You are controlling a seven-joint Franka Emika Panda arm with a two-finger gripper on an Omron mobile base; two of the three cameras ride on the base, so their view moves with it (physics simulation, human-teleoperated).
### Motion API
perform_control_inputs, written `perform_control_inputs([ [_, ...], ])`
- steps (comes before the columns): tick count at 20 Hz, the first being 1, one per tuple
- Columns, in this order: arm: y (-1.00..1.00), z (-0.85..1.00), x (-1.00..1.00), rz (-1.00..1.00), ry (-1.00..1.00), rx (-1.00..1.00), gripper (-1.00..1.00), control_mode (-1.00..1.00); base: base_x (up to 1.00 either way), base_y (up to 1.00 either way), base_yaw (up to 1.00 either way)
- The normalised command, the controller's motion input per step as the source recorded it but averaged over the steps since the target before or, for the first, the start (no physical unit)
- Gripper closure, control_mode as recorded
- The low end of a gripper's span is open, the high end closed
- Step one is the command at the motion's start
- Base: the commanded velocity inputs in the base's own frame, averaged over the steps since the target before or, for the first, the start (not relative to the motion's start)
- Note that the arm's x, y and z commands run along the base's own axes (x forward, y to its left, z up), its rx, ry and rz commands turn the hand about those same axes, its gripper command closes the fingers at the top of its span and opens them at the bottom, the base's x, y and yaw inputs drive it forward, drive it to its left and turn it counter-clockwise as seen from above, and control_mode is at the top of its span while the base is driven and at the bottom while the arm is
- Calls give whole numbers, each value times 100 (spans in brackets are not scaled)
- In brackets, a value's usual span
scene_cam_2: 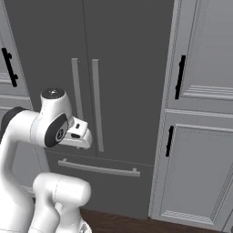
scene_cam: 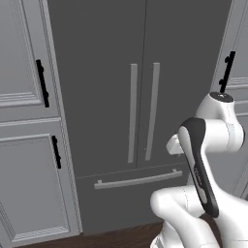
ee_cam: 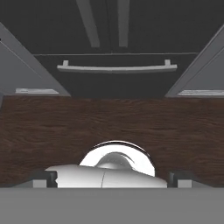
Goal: Grab a lemon wedge from the fridge and one ice cube from the ice bowl, and put them in the glass of lemonade.
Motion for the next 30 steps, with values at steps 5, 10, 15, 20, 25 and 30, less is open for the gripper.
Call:
perform_control_inputs([
  [5,0,0,0,0,0,0,-100,100,2,-13,1],
  [10,0,0,0,0,0,0,-100,100,0,-3,4],
  [15,0,1,-1,1,-7,0,-100,-100,0,0,2],
  [20,0,26,-11,0,-33,12,-100,-100,0,0,0],
  [25,15,18,5,-5,-27,7,-100,-100,0,0,0],
  [30,44,46,64,-7,4,-17,-100,-100,0,0,0],
])
